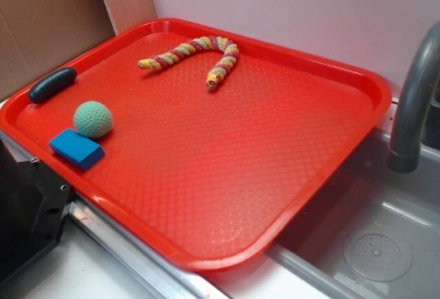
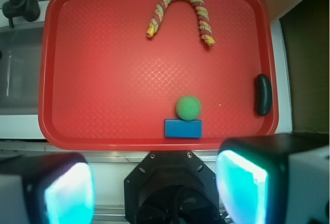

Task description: Grab the multicolored rope.

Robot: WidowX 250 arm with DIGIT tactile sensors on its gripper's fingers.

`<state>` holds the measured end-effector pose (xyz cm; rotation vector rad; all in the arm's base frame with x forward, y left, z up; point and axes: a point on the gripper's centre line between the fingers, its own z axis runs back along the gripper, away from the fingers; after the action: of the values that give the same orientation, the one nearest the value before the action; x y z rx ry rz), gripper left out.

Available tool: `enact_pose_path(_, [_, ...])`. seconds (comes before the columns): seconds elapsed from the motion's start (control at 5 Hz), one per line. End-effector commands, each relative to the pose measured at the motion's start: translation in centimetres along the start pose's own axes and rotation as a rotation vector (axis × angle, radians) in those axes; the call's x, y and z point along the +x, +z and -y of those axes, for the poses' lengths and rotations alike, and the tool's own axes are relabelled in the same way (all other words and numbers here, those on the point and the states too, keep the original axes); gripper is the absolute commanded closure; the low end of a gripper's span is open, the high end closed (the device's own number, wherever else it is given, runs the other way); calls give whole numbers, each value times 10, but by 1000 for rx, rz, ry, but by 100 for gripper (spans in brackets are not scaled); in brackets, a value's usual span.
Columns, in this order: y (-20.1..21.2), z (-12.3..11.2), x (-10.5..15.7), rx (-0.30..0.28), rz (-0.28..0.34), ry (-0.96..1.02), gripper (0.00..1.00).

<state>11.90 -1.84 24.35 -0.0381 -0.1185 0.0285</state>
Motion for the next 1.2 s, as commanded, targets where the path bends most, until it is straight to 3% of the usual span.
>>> enact_pose_path(0.0, [0,0,0,0,0,0,0])
enact_pose_path(0.2, [-40,-7,40,-32,65,204,0])
enact_pose_path(0.4, [-58,-24,89,-15,135,346,0])
enact_pose_path(0.8, [-127,-45,145,-88,227,413,0])
enact_pose_path(1.0, [-169,-50,164,-70,174,418,0])
